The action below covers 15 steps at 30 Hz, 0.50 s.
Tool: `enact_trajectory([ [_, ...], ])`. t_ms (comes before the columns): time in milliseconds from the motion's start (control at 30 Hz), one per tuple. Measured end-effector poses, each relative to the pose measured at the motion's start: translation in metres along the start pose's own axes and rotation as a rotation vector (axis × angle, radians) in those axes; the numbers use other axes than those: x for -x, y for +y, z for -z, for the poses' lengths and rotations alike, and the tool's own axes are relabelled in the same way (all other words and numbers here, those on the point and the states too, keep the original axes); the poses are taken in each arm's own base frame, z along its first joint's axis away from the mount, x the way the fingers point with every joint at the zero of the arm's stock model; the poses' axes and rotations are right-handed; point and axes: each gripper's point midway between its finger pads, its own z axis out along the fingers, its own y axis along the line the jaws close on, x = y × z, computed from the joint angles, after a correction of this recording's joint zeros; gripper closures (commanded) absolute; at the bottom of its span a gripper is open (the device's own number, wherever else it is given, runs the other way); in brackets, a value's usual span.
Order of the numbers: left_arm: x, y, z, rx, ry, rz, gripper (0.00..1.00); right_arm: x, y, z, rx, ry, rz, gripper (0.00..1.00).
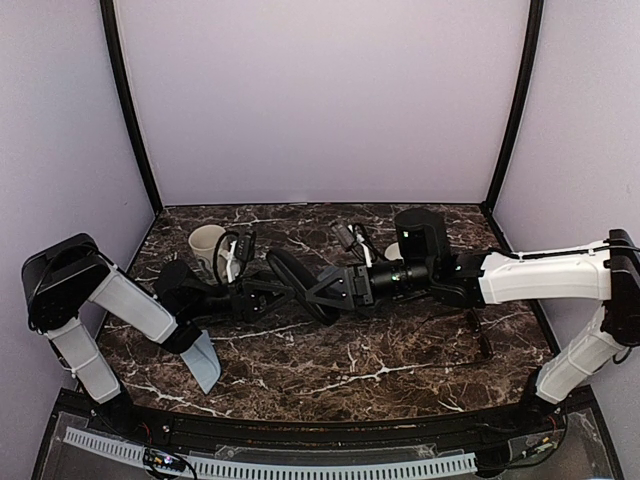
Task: Organize the sunglasses
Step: Open the sunglasses case.
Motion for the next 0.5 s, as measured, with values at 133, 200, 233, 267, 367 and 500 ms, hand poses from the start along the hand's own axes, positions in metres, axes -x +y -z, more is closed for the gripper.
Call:
enact_trajectory([
  [133, 0.0006, 0.0006, 0.0005, 0.001, -0.001, 0.003, 0.24, -0.0004, -0.0004, -0.0001, 0.0, 0.001, -0.001, 0.51],
  [200, 0.0008, 0.0009, 0.0007, 0.002, -0.001, 0.005, 0.26, -0.0001, -0.0005, -0.0004, 0.001, 0.0, 0.0, 0.51],
  [233, 0.0009, 0.0009, 0.0008, 0.002, -0.001, 0.005, 0.27, -0.0001, -0.0005, -0.0004, 0.001, -0.001, 0.0, 0.51],
  [267, 0.0009, 0.0008, 0.0008, 0.001, -0.001, 0.006, 0.27, -0.0002, -0.0005, -0.0004, 0.002, -0.001, -0.002, 0.51],
  [367, 0.0008, 0.0003, 0.0008, -0.001, 0.0, 0.007, 0.28, -0.0002, -0.0006, -0.0006, 0.002, -0.001, -0.002, 0.51],
  [500, 0.0012, 0.0001, 0.0008, -0.003, 0.0, 0.01, 0.31, 0.0, -0.001, -0.0019, 0.007, -0.002, 0.001, 0.52],
])
